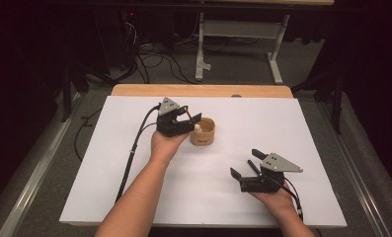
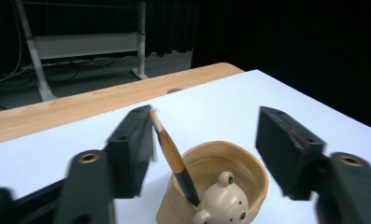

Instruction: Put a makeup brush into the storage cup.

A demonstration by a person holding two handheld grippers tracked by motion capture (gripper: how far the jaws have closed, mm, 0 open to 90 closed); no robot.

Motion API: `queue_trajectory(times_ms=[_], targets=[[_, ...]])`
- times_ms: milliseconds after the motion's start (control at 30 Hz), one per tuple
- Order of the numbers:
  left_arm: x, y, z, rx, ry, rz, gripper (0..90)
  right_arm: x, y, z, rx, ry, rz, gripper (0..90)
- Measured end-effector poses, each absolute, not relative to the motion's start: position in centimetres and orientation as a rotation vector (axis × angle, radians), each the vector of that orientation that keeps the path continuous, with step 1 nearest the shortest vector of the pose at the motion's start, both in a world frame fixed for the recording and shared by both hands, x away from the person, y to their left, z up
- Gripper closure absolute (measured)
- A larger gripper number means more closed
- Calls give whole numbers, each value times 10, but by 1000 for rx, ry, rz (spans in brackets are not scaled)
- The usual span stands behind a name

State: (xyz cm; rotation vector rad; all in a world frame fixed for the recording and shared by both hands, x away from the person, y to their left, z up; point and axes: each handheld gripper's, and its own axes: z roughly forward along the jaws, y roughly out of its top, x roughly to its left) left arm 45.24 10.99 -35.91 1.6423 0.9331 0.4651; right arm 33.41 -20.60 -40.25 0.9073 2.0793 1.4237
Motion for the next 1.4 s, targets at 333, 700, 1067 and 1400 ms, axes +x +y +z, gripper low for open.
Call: queue_trajectory(times_ms=[333,700,1067,1400], targets=[[448,119,-362,1644,982,473,167,334,-206,-402,891,2076,1425,24],[435,125,-365,1656,972,478,128,334,-206,-402,889,2074,1417,24],[418,132,-371,1676,965,464,69,334,-206,-402,888,2069,1414,23],[397,138,-375,1690,937,474,3,334,-206,-402,897,2071,1411,23]])
